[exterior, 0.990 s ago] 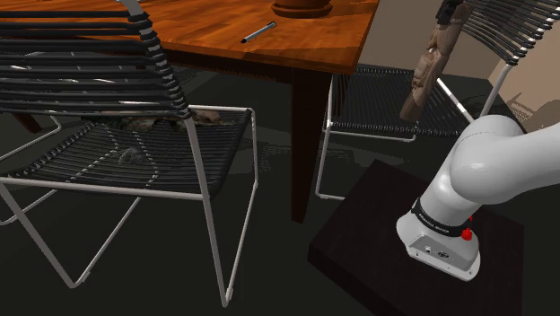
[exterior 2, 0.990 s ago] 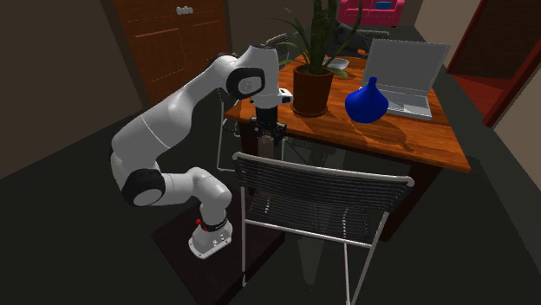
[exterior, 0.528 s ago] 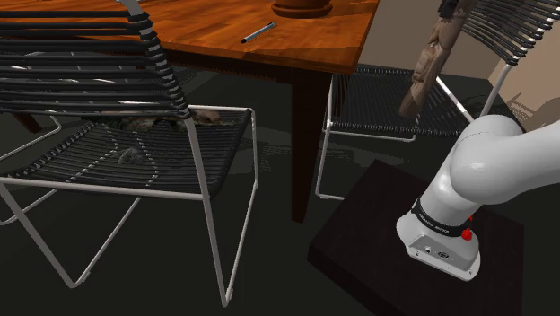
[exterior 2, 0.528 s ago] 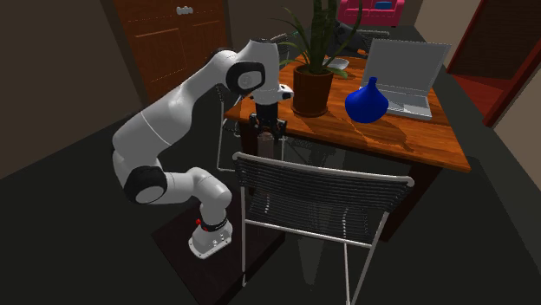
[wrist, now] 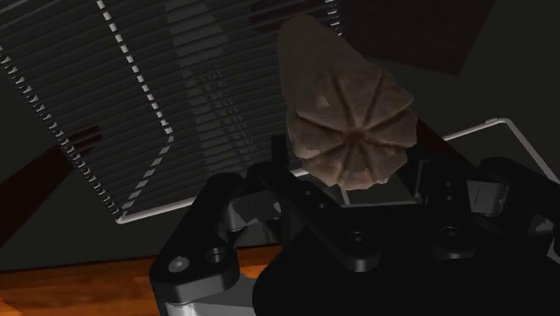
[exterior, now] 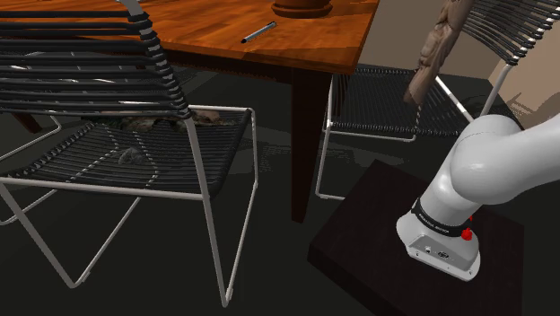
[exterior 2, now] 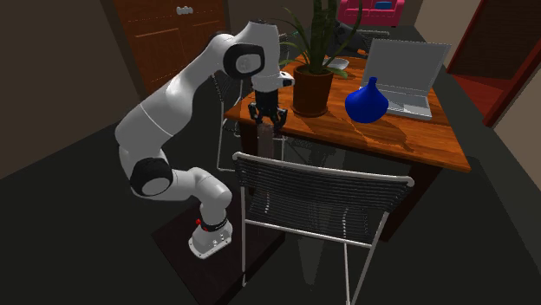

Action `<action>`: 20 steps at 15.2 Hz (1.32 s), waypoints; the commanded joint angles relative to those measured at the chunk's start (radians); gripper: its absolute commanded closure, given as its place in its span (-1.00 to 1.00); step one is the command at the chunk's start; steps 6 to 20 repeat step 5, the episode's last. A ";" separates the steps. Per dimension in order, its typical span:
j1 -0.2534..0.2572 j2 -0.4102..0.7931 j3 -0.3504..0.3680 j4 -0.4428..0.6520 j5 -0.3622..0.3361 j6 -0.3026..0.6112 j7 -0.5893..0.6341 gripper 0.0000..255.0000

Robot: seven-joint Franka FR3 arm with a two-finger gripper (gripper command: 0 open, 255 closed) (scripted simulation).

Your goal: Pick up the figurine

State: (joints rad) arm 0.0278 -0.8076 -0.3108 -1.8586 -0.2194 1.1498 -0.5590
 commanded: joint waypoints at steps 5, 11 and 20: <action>0.007 0.046 0.001 0.096 0.007 -0.049 -0.007 1.00; 0.007 0.046 0.001 0.096 0.007 -0.049 -0.007 1.00; 0.007 0.046 0.001 0.096 0.007 -0.049 -0.007 1.00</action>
